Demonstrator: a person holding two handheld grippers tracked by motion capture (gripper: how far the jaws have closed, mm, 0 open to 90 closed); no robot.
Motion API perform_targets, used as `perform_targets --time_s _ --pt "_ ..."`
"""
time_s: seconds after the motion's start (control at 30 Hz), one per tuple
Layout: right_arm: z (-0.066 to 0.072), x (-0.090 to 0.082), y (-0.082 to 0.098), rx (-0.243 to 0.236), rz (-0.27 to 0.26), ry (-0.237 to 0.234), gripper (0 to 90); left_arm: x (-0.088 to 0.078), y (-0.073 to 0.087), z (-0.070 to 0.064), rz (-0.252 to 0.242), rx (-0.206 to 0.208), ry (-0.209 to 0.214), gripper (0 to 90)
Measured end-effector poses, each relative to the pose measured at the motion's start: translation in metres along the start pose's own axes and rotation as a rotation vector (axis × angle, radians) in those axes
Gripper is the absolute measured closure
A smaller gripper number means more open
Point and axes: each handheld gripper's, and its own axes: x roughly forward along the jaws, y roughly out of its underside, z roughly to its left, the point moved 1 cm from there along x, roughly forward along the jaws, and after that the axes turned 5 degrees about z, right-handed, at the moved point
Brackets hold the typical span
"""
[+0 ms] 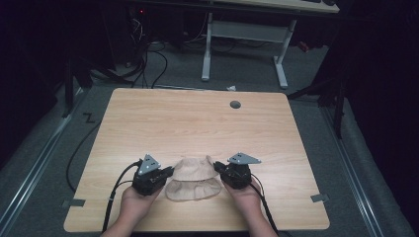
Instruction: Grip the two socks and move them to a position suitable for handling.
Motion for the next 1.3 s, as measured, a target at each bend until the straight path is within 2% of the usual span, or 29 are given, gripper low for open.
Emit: perform_targets --time_s 0.07,0.2,0.23,0.3,0.43,0.6,0.83,1.03,1.17,1.3 --pt "0.001 -0.004 0.000 0.013 -0.009 -0.025 84.0 -0.007 -0.002 -0.002 0.016 0.033 -0.004 86.5" --pt "0.008 -0.019 0.002 -0.030 -0.012 -0.035 84.0 -0.015 0.006 -0.006 0.030 0.074 0.010 86.5" --pt "0.010 -0.021 0.005 -0.047 -0.004 -0.034 84.0 -0.015 0.009 -0.007 0.026 0.068 0.016 86.5" --pt "0.013 -0.024 0.013 -0.044 0.012 -0.039 84.0 -0.014 0.016 -0.010 0.032 0.057 0.035 86.5" --pt "0.019 -0.025 0.026 -0.028 0.022 -0.049 84.0 -0.014 0.021 -0.016 0.059 0.087 0.020 86.5" --pt "0.022 -0.026 0.027 -0.031 0.016 -0.054 84.0 -0.011 0.028 -0.016 0.095 0.097 0.018 86.5" --pt "0.026 -0.015 0.029 -0.047 0.057 -0.075 83.9 -0.013 0.034 -0.016 0.109 0.100 0.012 86.4" --pt "0.028 -0.018 0.030 -0.059 0.056 -0.064 83.9 -0.010 0.036 -0.014 0.119 0.098 0.020 86.3" --pt "0.025 -0.018 0.031 -0.046 0.061 -0.061 83.8 -0.006 0.038 -0.016 0.146 0.110 0.025 86.2" --pt "0.025 -0.014 0.034 -0.046 0.092 -0.050 83.7 -0.003 0.039 -0.018 0.169 0.121 0.025 85.5"
